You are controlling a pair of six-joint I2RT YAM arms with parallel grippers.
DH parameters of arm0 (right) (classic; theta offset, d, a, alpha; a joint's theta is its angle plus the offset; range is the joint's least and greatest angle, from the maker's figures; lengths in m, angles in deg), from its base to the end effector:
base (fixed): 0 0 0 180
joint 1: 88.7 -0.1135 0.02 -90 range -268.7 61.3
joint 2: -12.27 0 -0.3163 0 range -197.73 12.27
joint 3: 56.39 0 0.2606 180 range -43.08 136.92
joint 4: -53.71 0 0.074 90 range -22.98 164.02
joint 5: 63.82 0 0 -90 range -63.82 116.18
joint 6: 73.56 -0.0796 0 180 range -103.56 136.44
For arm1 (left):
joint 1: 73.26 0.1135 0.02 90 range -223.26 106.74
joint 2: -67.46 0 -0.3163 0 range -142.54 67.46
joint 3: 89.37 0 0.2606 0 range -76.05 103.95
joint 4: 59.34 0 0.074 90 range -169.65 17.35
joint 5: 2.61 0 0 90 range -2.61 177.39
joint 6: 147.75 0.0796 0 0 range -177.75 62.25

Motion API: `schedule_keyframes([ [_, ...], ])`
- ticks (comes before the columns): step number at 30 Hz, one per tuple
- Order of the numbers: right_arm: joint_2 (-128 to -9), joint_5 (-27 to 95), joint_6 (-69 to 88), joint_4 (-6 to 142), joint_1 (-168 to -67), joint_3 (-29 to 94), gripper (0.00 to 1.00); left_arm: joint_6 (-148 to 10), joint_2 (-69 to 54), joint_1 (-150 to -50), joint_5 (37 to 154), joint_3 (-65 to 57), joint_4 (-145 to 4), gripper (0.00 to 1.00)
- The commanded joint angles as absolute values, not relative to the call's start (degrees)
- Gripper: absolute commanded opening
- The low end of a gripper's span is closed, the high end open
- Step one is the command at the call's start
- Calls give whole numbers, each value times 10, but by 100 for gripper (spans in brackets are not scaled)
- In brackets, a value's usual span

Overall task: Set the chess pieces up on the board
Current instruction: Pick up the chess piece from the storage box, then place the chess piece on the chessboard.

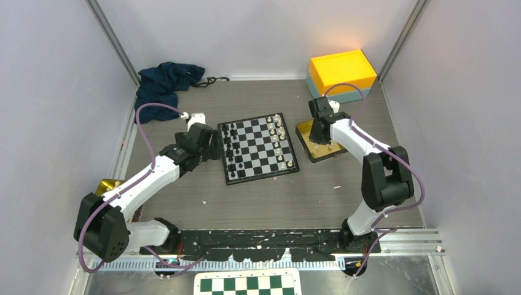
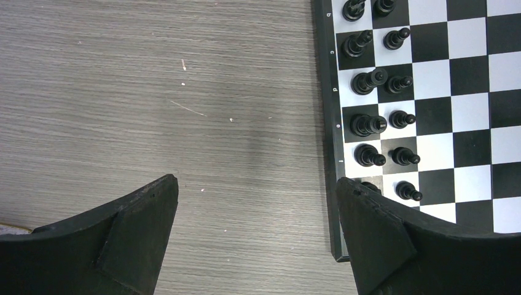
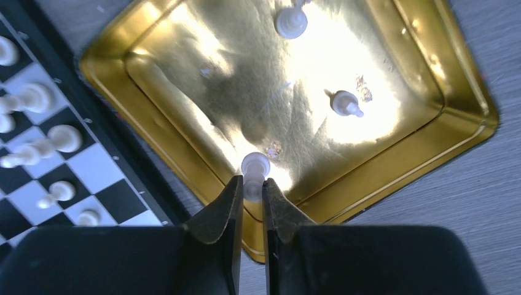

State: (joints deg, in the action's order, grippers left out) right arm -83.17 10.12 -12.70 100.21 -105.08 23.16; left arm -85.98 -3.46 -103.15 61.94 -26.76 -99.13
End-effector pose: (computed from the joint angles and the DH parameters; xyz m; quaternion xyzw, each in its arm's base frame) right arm 0.3616 0.0833 0.2237 0.1400 0.9519 -0.0337 0.2704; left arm 0.2528 -0.1058 0.2662 -0.0656 0.9120 0.0104 0.4048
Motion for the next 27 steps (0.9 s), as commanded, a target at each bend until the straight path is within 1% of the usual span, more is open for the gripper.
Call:
schedule_keyframes([
  [1,-780,84,-117,1017,-1049,285,2,-859,-33,-1033,616,-258,-973,100],
  [11,-780,134,-113,1052,-1061,340,1,-860,-30,-1035,616,-260,-970,100],
  [27,-850,188,-93,1078,-1133,403,2,-860,-23,-1036,616,-266,-970,100],
])
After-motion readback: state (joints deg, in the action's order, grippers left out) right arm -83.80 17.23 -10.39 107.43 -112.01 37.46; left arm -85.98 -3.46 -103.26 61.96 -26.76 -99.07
